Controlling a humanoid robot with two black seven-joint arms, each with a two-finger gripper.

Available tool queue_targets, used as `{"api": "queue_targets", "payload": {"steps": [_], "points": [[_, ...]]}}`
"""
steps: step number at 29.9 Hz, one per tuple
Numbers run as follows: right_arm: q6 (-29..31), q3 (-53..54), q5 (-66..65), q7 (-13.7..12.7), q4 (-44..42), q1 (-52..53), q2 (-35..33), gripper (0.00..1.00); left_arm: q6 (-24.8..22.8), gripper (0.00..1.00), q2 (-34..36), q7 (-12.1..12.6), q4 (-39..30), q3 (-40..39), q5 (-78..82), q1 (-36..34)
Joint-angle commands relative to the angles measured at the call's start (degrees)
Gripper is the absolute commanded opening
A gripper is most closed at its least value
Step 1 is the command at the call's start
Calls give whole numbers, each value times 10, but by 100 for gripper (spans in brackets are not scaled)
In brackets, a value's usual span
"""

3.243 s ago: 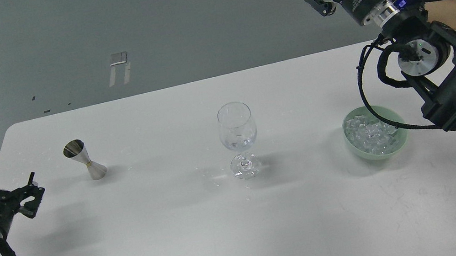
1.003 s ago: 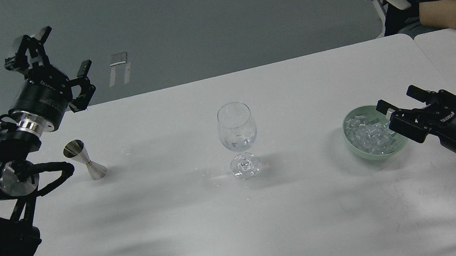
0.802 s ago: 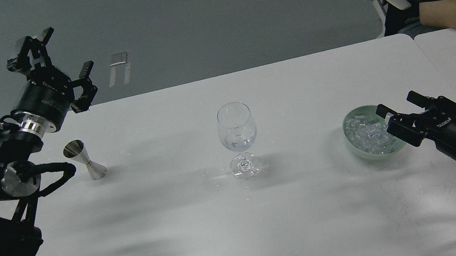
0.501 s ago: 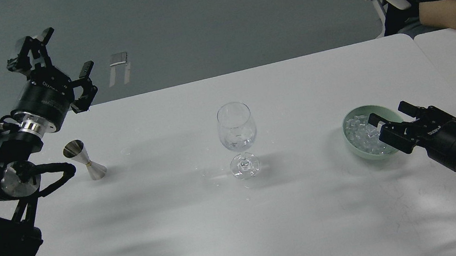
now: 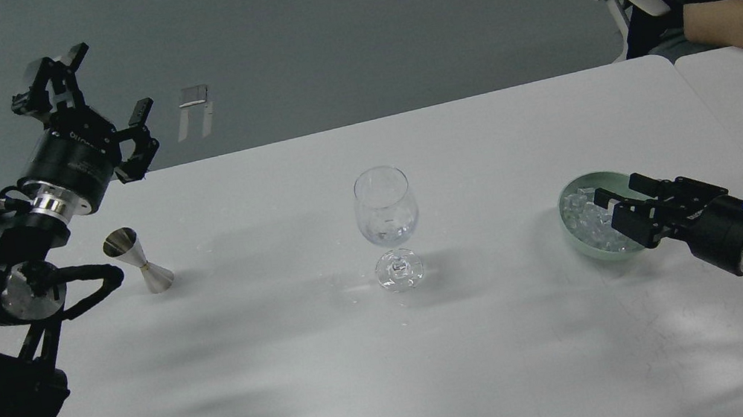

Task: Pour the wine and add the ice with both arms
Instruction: 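Reach the right gripper into the green bowl and grasp ice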

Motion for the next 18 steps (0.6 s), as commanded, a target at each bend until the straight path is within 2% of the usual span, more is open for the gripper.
{"api": "queue_targets", "payload": {"steps": [1, 9, 14, 18], "points": [[23, 0, 0, -3, 0, 8, 0, 69, 0, 98, -1, 0, 0, -1, 1, 0], [65, 0, 0, -12, 2, 20, -1, 68, 0, 98, -1, 0, -1, -1, 1, -1], [82, 0, -1, -17, 1, 25, -1, 63, 0, 98, -1, 0, -2, -1, 1, -2], [89, 0, -1, -17, 1, 27, -1, 63, 0, 98, -1, 0, -3, -1, 1, -2]]}}
